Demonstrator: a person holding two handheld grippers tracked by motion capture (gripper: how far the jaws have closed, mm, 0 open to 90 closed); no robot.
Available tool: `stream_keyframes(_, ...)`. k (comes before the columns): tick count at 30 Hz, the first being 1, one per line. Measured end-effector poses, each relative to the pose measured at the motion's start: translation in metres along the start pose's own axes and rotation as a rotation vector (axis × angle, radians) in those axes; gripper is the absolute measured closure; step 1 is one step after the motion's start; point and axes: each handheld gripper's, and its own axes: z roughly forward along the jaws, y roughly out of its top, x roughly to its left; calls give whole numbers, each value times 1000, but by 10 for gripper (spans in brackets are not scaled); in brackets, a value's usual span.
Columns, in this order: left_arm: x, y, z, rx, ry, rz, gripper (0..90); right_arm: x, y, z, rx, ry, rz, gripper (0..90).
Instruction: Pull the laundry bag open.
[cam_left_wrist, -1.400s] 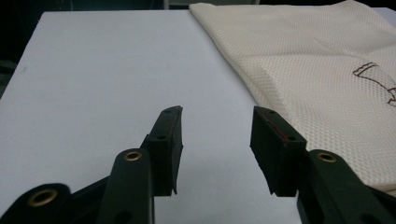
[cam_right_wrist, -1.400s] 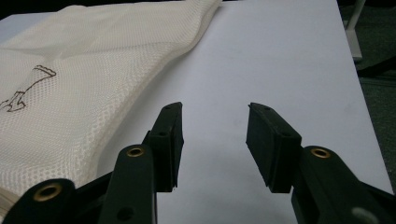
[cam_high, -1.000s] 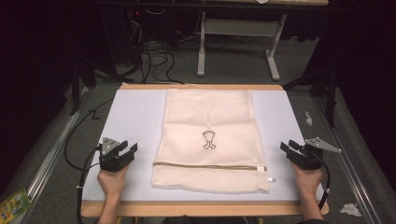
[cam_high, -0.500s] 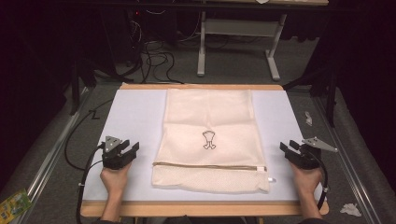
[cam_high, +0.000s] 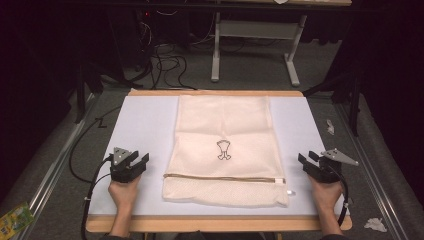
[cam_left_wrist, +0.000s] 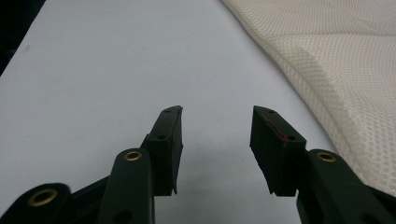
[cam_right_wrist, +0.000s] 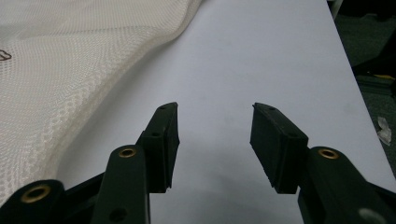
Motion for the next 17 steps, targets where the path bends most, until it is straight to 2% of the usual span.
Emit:
stream_keyframes(4,0,-1,1,0,-5,2,514,1,0,1,12,1,-13,510)
stream_keyframes(17,-3,-3,-1,-18,0,24,474,-1,-1,2,18,6,-1,465)
